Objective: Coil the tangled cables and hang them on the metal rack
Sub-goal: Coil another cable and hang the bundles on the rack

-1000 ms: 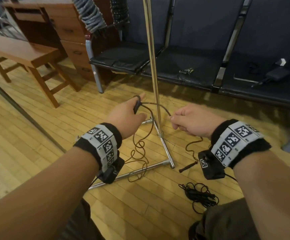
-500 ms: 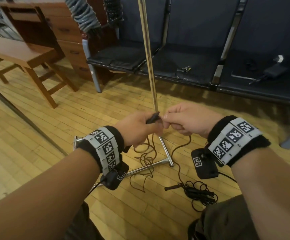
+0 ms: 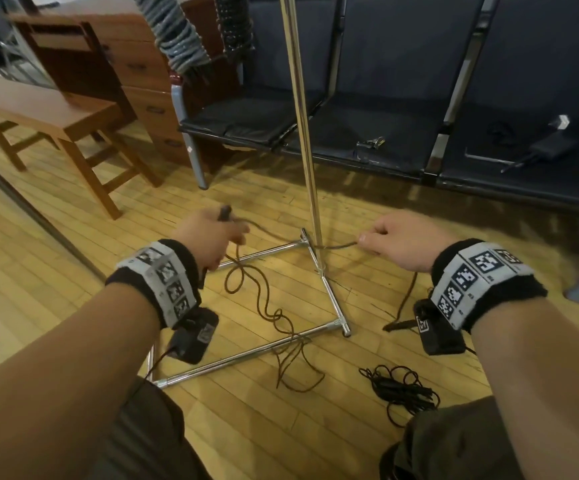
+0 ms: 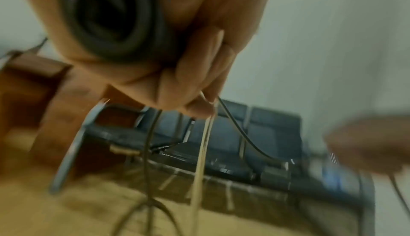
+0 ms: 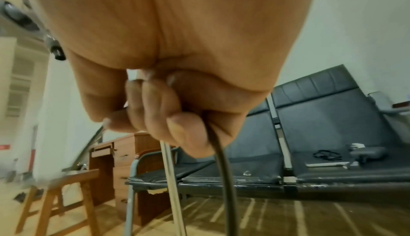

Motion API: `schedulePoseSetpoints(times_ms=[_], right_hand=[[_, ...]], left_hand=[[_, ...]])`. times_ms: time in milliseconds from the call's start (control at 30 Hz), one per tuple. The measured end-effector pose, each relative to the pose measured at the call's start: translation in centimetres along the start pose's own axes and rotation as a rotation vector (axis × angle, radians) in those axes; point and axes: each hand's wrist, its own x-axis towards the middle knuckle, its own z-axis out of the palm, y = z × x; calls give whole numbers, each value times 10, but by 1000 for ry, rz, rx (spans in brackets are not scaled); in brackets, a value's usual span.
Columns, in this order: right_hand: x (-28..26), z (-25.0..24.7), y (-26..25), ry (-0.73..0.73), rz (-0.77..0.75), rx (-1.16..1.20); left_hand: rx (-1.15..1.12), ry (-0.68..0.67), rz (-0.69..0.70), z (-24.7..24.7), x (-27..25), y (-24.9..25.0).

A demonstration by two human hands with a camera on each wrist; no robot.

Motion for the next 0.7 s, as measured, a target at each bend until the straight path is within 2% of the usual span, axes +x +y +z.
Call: schedulePoseSetpoints(times_ms=[67, 100, 233, 333, 400, 467, 600, 700], right_hand=[[-1, 1, -9, -13, -51, 6], [-1, 1, -12, -18, -76, 14], [-1, 4, -23, -16, -109, 170], [-3, 7, -30, -100, -117, 397], [-4, 6, -29, -145, -132, 503], [-5, 3, -25, -156, -146, 517], [-2, 1, -12, -150, -100, 484], [0, 1, 1, -68, -35, 255]], left_hand=[[238, -81, 73, 6, -8, 4], [259, -124, 104, 11, -11, 7], [188, -281, 217, 34, -23, 24], [143, -489, 323, 55, -33, 33], [70, -558, 355, 64, -36, 36], [26, -512, 338, 65, -34, 39], [-144, -324, 234, 54, -24, 37], [-374, -116, 90, 35, -9, 33]])
